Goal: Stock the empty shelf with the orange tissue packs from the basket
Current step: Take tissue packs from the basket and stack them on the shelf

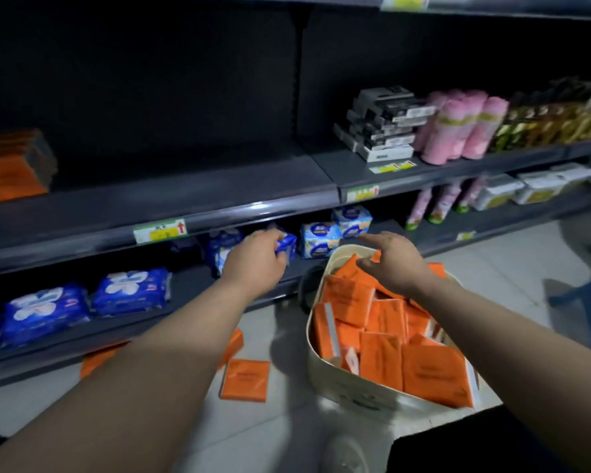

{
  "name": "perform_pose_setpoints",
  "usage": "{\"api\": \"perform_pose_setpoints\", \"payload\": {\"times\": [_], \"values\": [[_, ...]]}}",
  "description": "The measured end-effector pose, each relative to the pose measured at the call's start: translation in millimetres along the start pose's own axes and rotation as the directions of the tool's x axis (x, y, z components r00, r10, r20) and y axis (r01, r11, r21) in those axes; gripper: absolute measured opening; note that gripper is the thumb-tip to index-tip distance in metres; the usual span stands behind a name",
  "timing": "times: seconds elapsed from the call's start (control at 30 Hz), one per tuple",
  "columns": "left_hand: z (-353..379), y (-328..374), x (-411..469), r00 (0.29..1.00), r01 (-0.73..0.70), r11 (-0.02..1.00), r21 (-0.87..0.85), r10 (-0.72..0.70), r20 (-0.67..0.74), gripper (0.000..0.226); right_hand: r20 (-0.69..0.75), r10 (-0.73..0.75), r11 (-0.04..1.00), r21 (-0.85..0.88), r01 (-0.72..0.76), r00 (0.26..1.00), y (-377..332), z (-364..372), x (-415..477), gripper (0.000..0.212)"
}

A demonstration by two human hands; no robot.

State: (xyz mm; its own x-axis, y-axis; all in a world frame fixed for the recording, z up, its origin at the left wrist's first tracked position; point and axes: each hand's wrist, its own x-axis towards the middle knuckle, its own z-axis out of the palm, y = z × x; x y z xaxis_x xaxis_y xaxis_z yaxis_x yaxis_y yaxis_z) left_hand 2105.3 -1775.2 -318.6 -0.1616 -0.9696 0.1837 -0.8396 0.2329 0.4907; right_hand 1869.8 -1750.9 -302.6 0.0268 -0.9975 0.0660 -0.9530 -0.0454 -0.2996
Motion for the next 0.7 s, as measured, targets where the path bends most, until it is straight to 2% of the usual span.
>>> {"api": "perform_pose_setpoints", "payload": {"times": [0.17, 0.33, 0.57, 0.7], "values": [[68, 21, -7, 0.986, 0.051, 0.999, 0.003, -0.051, 0.159, 0.035, 0.045, 0.054, 0.997, 0.055, -0.057, 0.998, 43, 20, -13, 0.052], [121, 27, -15, 0.937, 0.125, 0.987, 0.099, -0.15, 0.316, 0.035, 0.074, 0.111, 0.988, 0.1, -0.118, 0.991, 76, 41, -18, 0.052], [162, 34, -17, 0.881, 0.231, 0.971, 0.063, -0.236, 0.411, 0.049, 0.133, 0.173, 0.953, 0.229, -0.2, 0.976, 96, 68, -6, 0.053], [165, 31, -11, 0.87, 0.213, 0.972, 0.1, -0.235, 0.432, 0.033, 0.15, 0.156, 0.959, 0.215, -0.186, 0.976, 99, 75, 0, 0.05]]}}
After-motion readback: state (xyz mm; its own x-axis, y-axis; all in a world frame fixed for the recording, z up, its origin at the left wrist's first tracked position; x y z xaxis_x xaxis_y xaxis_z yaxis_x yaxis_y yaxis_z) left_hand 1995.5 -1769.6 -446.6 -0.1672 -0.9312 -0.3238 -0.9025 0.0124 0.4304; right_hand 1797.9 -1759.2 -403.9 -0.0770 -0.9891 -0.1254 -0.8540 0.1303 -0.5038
